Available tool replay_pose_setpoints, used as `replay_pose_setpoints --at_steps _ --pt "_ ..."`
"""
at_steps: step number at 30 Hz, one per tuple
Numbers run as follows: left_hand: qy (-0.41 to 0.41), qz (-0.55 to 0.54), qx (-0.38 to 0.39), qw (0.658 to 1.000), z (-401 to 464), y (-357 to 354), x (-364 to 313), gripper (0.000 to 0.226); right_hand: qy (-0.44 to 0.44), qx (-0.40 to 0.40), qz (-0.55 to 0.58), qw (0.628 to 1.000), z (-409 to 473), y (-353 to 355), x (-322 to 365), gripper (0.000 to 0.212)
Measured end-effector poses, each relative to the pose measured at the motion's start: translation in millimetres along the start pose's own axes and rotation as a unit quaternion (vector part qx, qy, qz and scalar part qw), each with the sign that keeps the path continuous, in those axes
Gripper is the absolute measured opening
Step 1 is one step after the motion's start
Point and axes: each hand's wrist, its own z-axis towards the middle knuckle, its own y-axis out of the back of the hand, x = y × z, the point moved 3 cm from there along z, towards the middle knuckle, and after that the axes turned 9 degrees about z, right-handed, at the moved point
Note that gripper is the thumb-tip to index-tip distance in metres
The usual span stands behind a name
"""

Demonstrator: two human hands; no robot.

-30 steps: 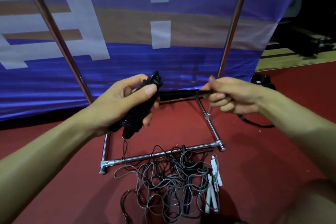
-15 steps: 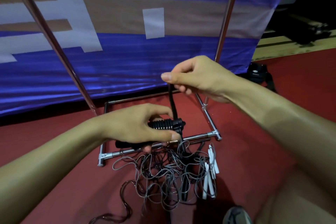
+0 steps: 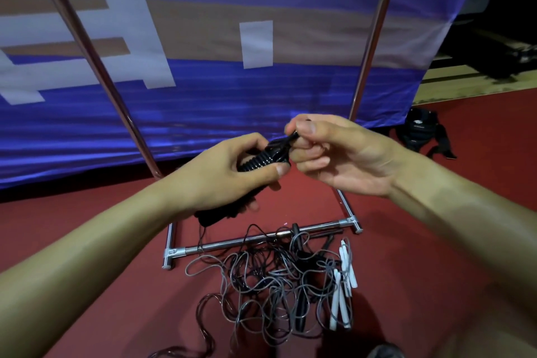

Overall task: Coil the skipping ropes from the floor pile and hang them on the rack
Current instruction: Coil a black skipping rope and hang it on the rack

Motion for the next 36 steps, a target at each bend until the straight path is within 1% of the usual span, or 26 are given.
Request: replay_pose_setpoints --at_steps 3,5,7,9,11,14,15,17,20,22,25,28,30,32,33,34,36 --pt "-0.003 -0.003 -0.026 1.0 2 1 1 0.029 -0.012 -0.015 -0.024 1.0 -3 5 2 0.021" --pt "-0.002 -0.018 -0.032 0.999 2 4 3 0.029 -0.028 -0.065 -0.071 0.995 -6 10 3 0.017" --pt "0.002 -0.038 -0.029 0.999 0 7 5 0.028 -0.045 -0.129 -0.146 0.98 -9 15 5 0.021" --pt "-0.003 -0.048 -0.016 0.999 -2 7 5 0.026 -0.059 -0.159 -0.209 0.963 -13 17 7 0.022" --pt "-0.003 -0.073 -0.005 0.997 -5 5 3 0.025 -0.078 -0.157 -0.239 0.955 -16 17 8 0.022" --pt "0.006 -0.104 -0.025 0.994 -5 3 0 0.034 -0.107 -0.135 -0.264 0.949 -17 14 4 0.026" --pt "0.003 -0.095 -0.042 0.995 -4 3 -1 0.035 -0.116 -0.127 -0.266 0.948 -17 13 2 0.029" --pt "-0.009 -0.068 -0.076 0.995 -1 3 1 0.029 -0.12 -0.126 -0.262 0.949 -15 10 -3 0.032" --pt "-0.042 -0.031 -0.114 0.992 4 3 7 0.019 -0.069 -0.172 -0.222 0.957 -11 10 -5 0.022" --pt "-0.083 0.009 -0.134 0.988 5 2 10 0.017 -0.037 -0.198 -0.213 0.956 -8 12 -5 0.022" --pt "-0.133 0.124 -0.162 0.97 5 -3 12 0.019 -0.039 -0.207 -0.264 0.941 -5 14 -6 0.024" --pt "-0.131 0.221 -0.183 0.949 4 -5 12 0.024 -0.042 -0.219 -0.318 0.921 -3 16 -9 0.02" --pt "-0.128 0.26 -0.191 0.938 4 -5 11 0.027 -0.037 -0.227 -0.305 0.924 -3 17 -9 0.015" --pt "-0.124 0.286 -0.202 0.928 4 -4 10 0.027 -0.028 -0.229 -0.25 0.941 -3 16 -9 0.009" --pt "-0.12 0.289 -0.209 0.926 4 -4 9 0.026 -0.024 -0.225 -0.209 0.952 -3 14 -8 0.01" --pt "-0.114 0.287 -0.216 0.926 5 -4 8 0.025 -0.024 -0.217 -0.166 0.962 -2 11 -7 0.015" --pt "-0.097 0.275 -0.232 0.928 6 -1 8 0.023 -0.025 -0.218 -0.097 0.971 -2 12 -4 0.037"
